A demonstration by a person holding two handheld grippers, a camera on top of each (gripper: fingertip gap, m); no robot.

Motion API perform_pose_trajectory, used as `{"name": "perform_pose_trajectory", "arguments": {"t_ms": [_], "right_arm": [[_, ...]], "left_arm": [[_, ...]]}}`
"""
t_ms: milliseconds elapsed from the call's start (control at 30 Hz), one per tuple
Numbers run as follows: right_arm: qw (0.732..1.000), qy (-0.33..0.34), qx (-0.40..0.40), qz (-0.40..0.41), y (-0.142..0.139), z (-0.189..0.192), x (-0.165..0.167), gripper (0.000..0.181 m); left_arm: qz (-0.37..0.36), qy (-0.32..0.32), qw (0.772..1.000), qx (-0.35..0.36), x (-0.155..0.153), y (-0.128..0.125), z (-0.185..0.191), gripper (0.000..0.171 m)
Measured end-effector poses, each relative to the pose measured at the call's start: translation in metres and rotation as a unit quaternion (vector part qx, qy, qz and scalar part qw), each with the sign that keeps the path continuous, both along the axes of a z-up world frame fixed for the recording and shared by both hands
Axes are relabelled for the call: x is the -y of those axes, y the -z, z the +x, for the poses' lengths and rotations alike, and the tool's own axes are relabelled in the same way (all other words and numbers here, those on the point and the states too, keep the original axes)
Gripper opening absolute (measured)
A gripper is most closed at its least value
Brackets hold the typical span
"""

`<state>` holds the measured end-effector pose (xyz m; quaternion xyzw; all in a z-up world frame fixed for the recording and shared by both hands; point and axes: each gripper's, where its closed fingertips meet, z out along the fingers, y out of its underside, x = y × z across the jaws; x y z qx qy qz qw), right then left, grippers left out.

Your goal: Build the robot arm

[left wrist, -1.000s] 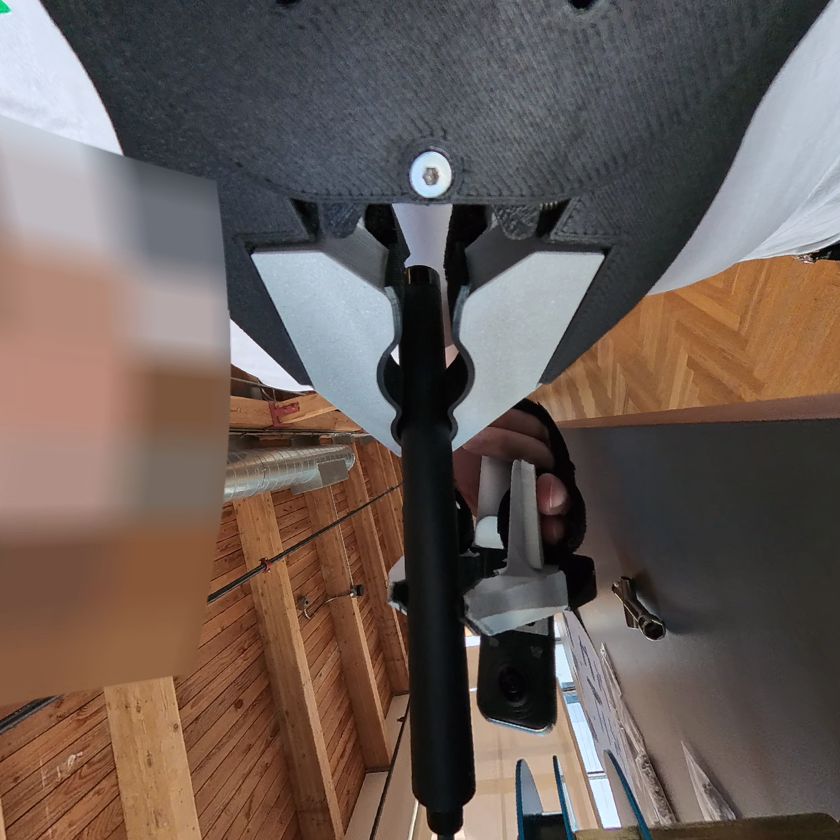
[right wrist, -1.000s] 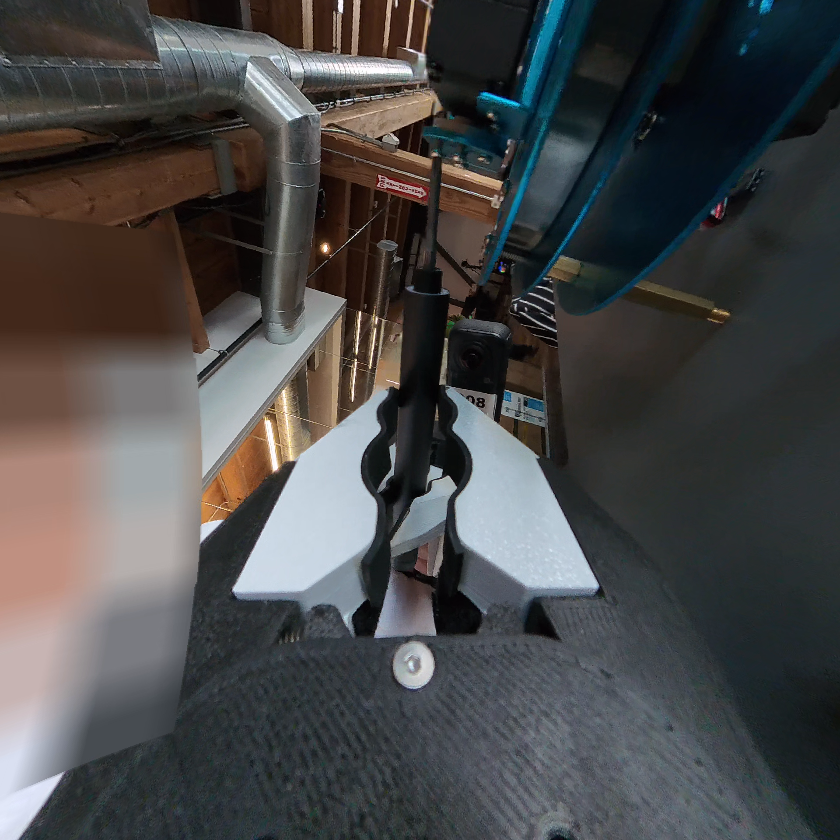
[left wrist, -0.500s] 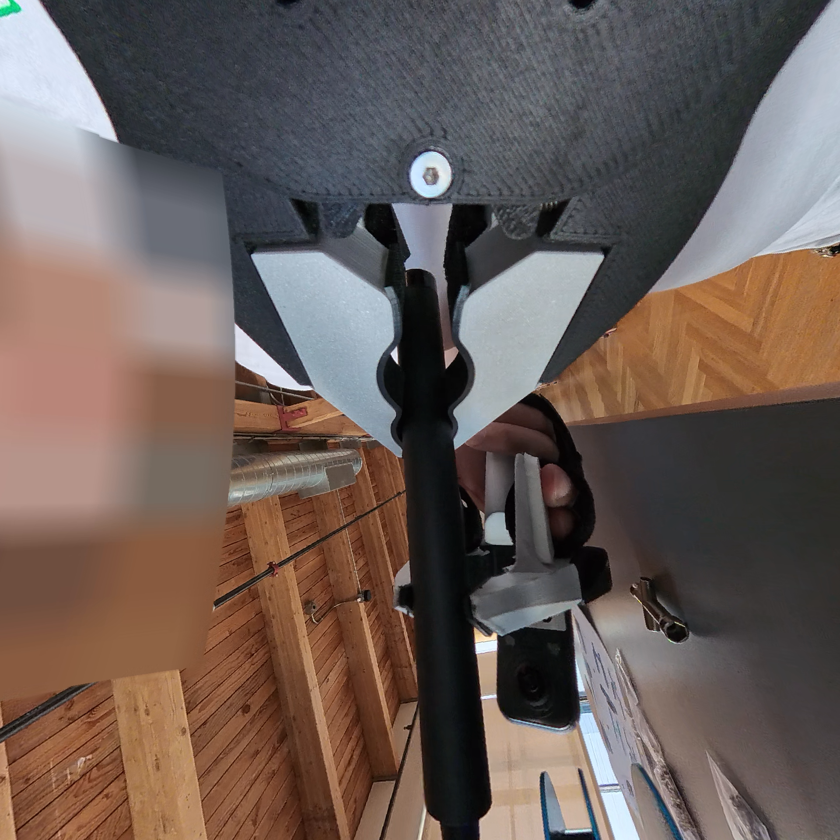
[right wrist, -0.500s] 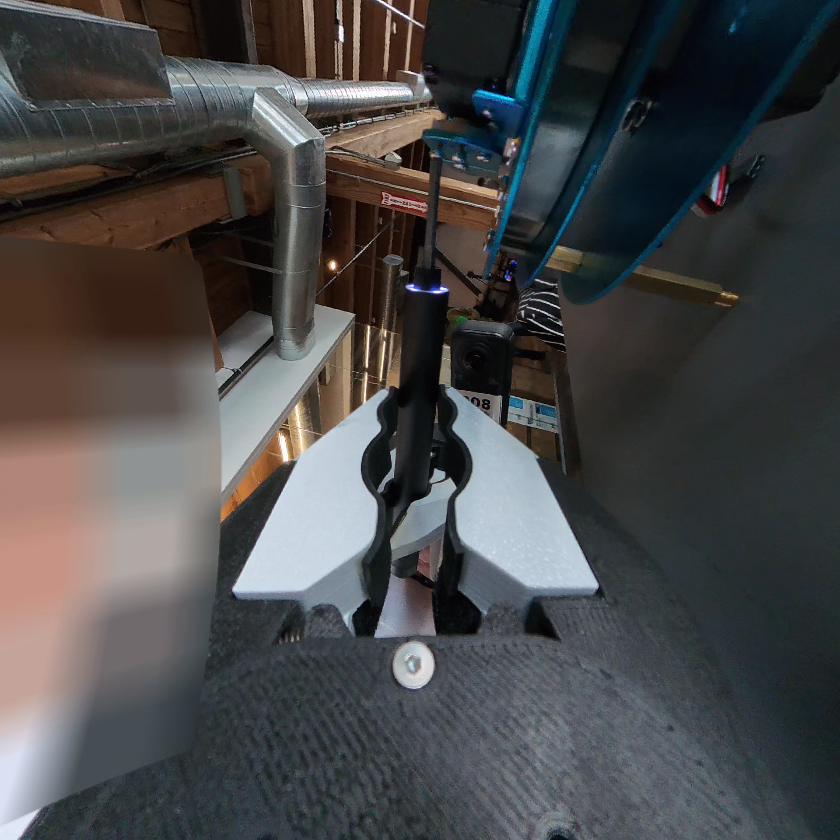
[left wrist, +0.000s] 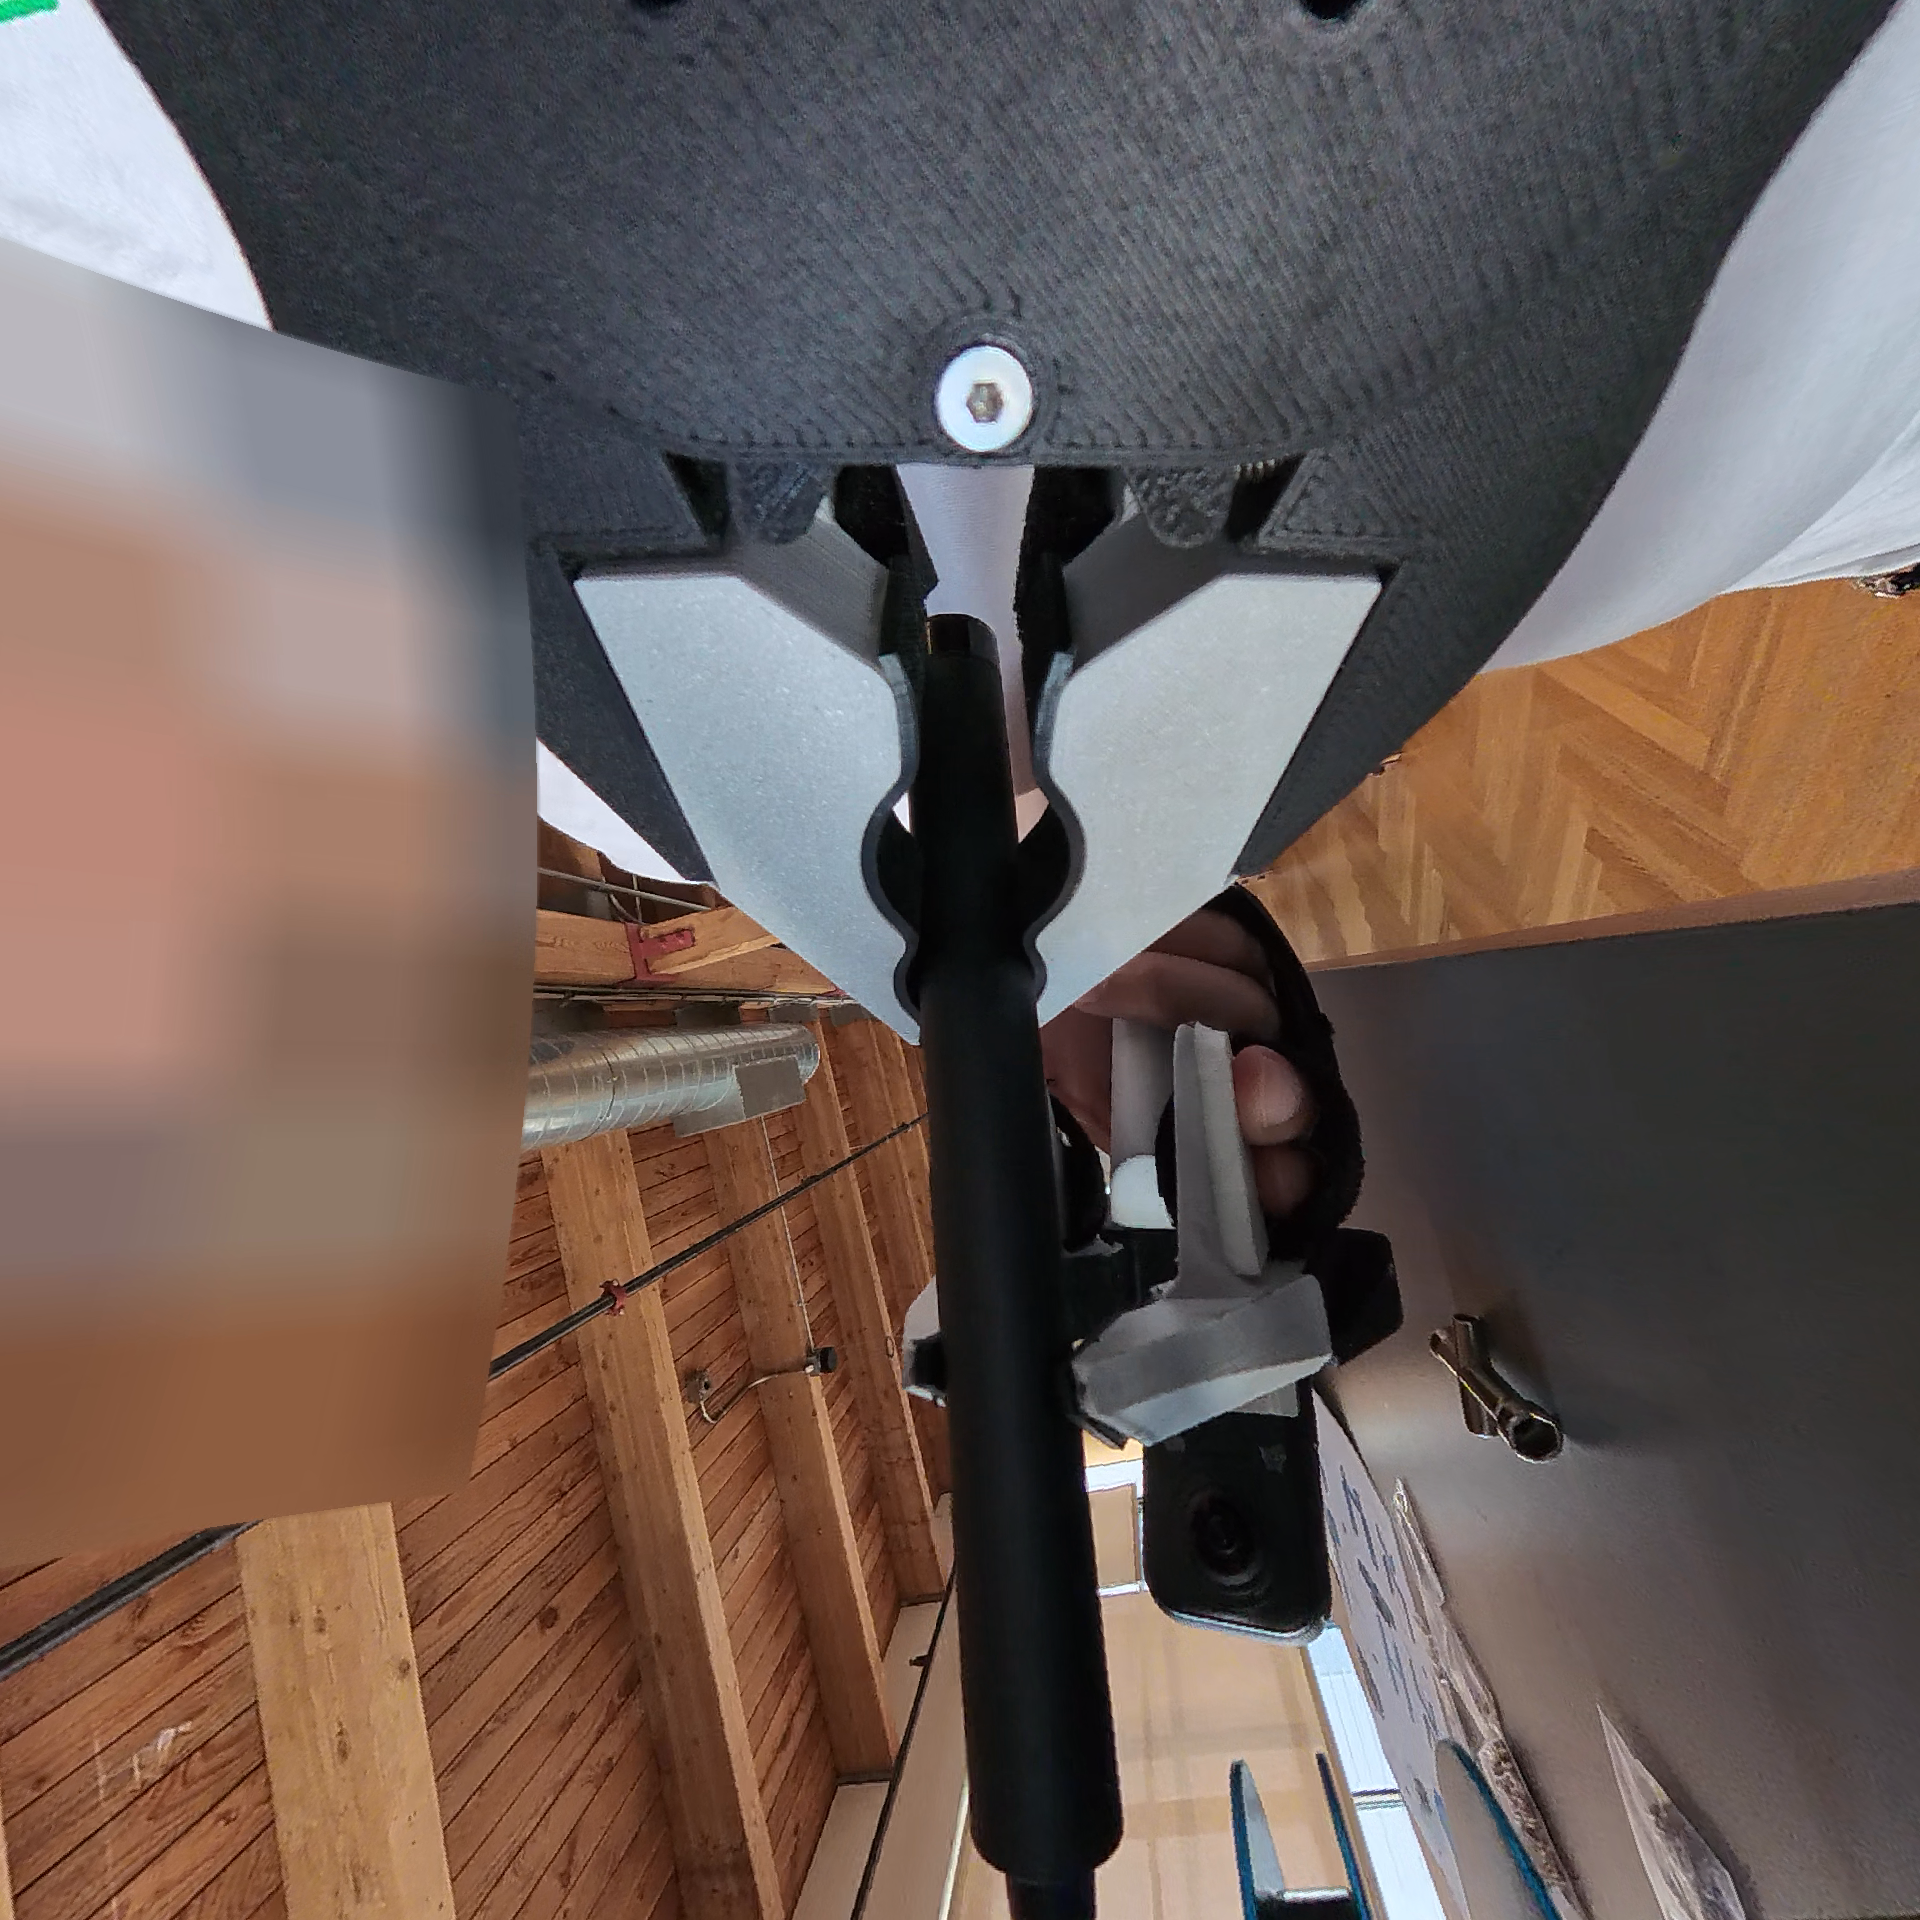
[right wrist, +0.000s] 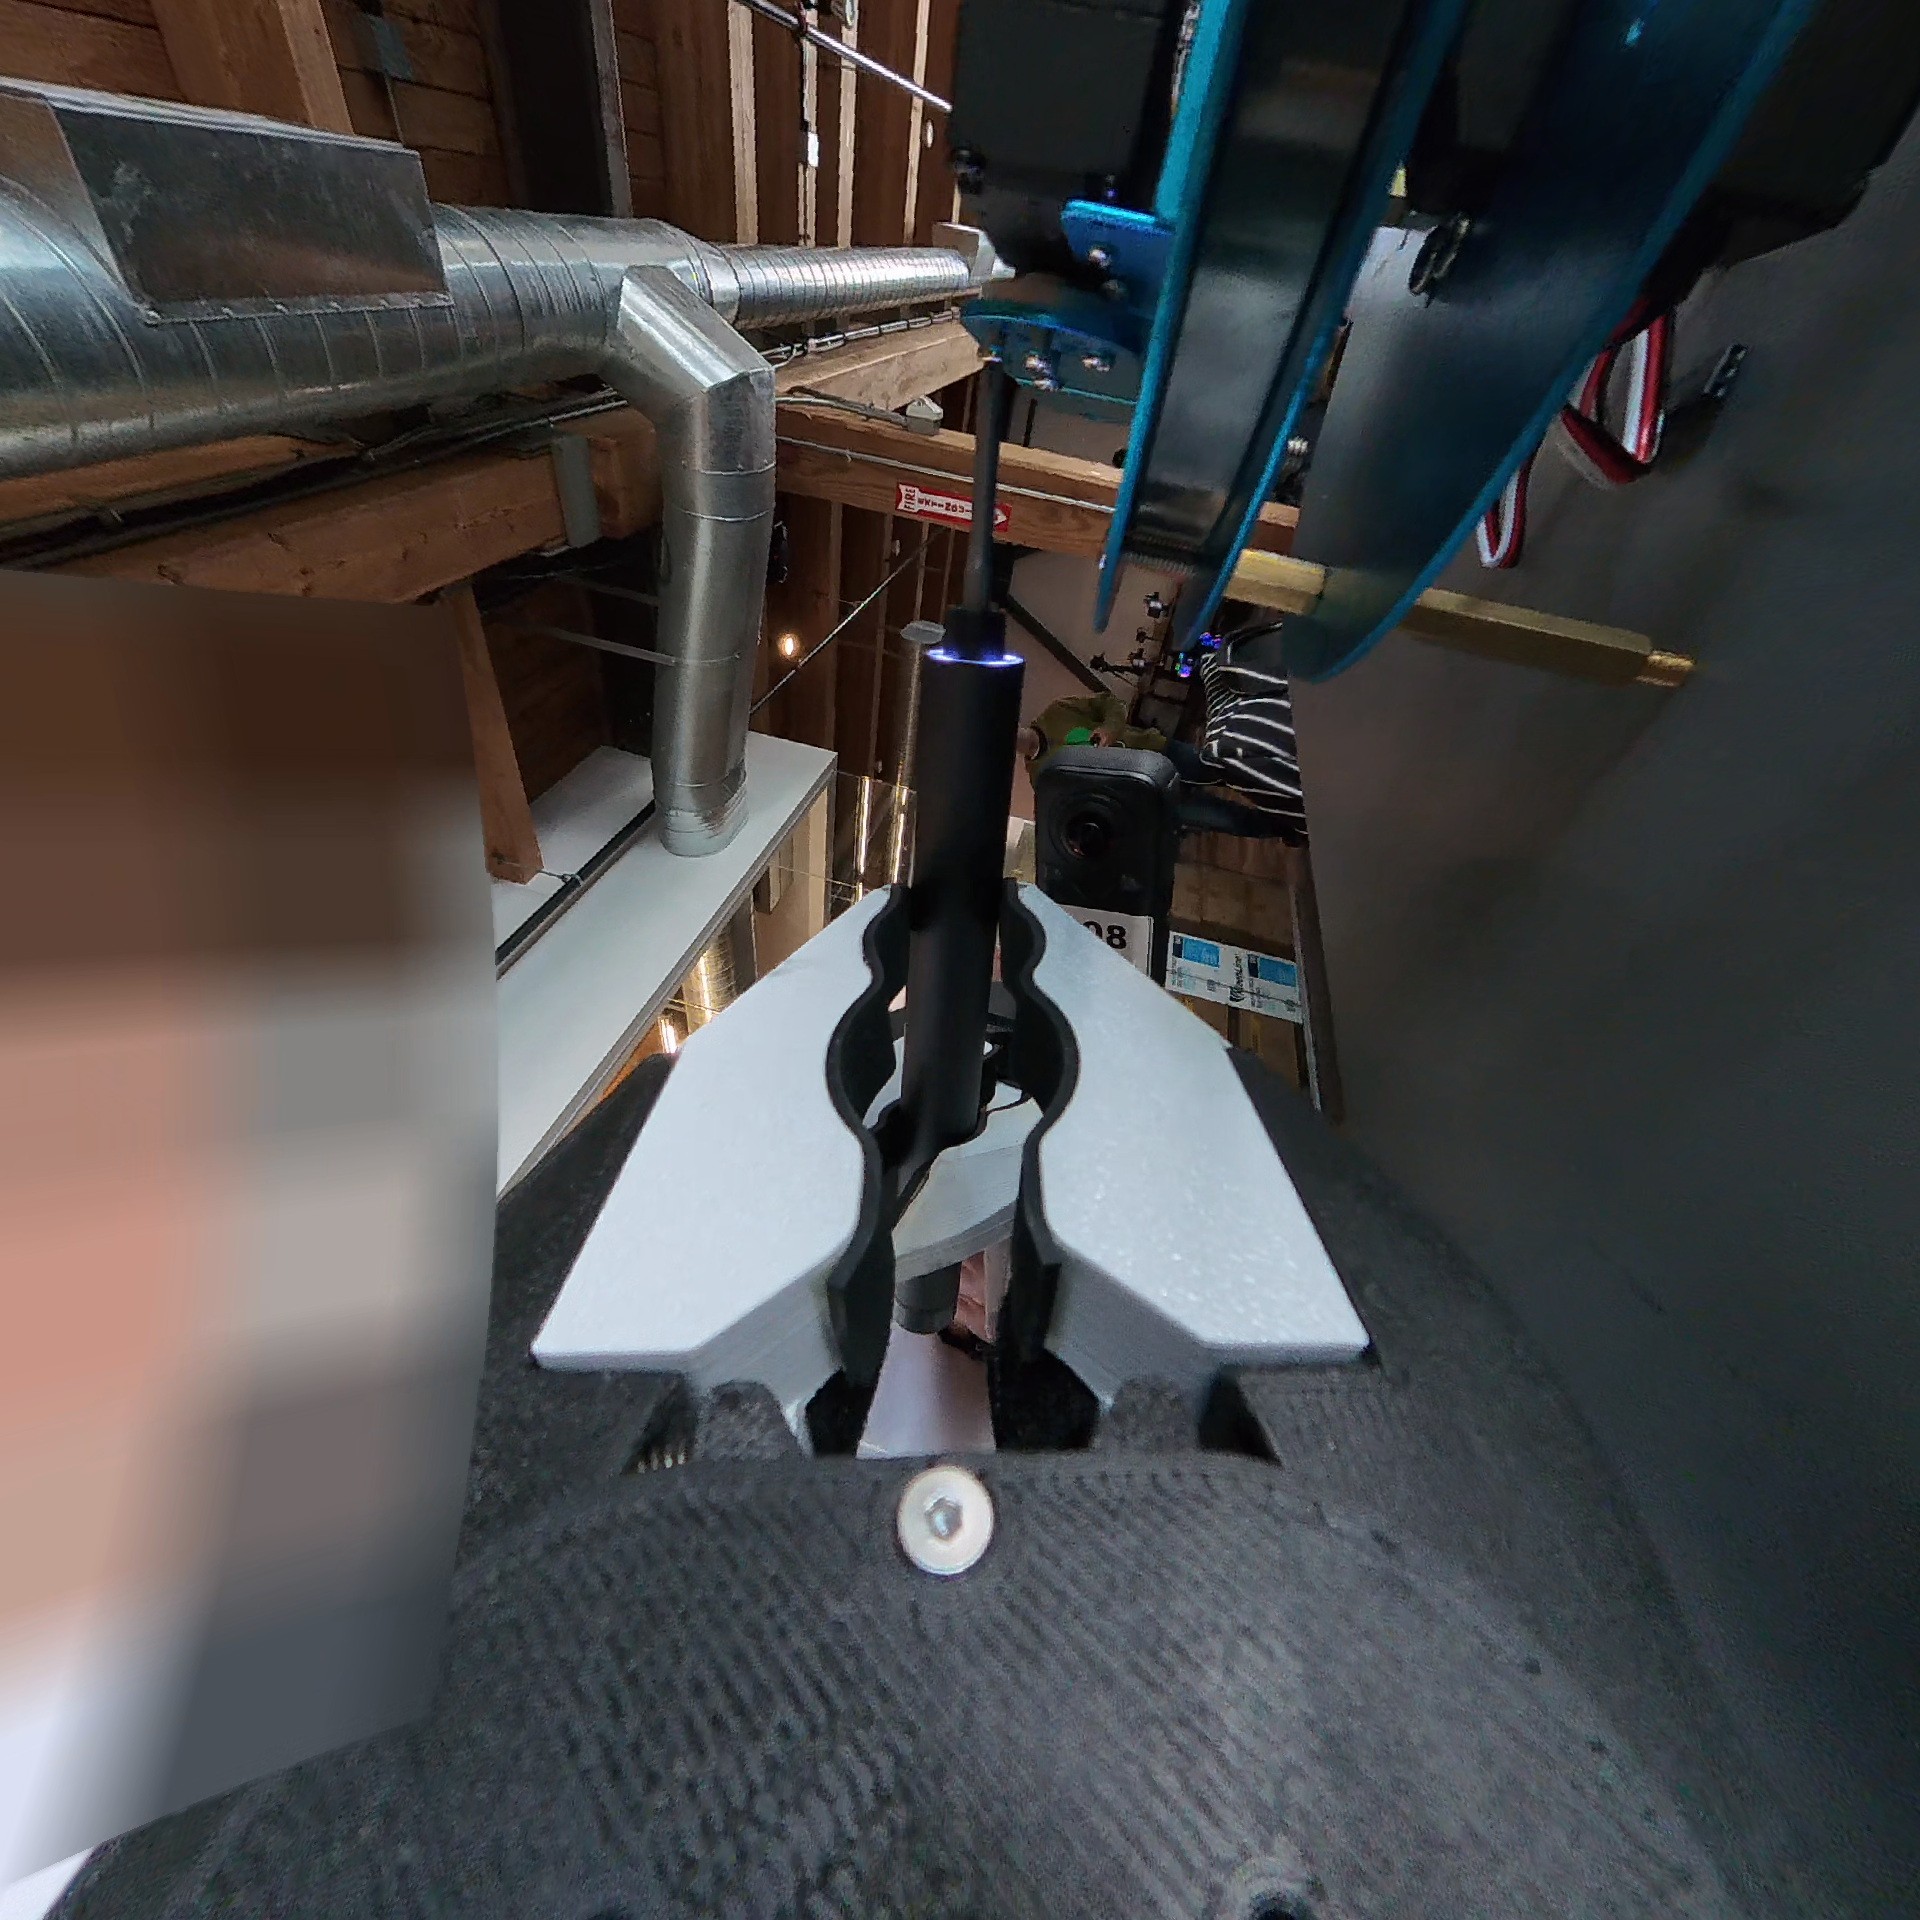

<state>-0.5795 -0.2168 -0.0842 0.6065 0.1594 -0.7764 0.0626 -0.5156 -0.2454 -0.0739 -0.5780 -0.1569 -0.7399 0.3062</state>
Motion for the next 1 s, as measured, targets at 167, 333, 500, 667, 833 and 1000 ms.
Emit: {"name": "perform_pose_trajectory", "arguments": {"t_ms": [167,333,500,667,833,1000], "right_arm": [[1.0,-0.002,0.001,-0.001,0.0002,-0.0002,0.0003,0.015],[1.0,0.004,-0.001,0.005,0.0008,-0.0009,0.0004,0.016],[1.0,0.011,0.002,0.021,0.0018,0.0,-0.0002,0.016],[1.0,0.013,0.008,0.027,0.0027,-0.0005,-0.0013,0.016],[1.0,0.01,0.009,0.018,0.0025,-0.0015,-0.0019,0.016],[1.0,0.014,0.013,0.017,0.0032,-0.0028,-0.0027,0.015]], "left_arm": [[0.0,-0.001,1.0,-0.002,0.0001,0.0006,0.0001,0.01],[0.0,-0.001,1.0,-0.003,0.0,0.0022,0.0002,0.01],[-0.001,0.007,1.0,-0.005,-0.0008,0.004,0.0029,0.009],[-0.004,0.009,1.0,-0.004,-0.0024,0.0058,0.0036,0.009],[-0.002,0.009,1.0,-0.01,-0.003,0.0053,0.0029,0.009],[-0.002,0.008,1.0,-0.003,-0.0037,0.0056,0.001,0.009]]}}
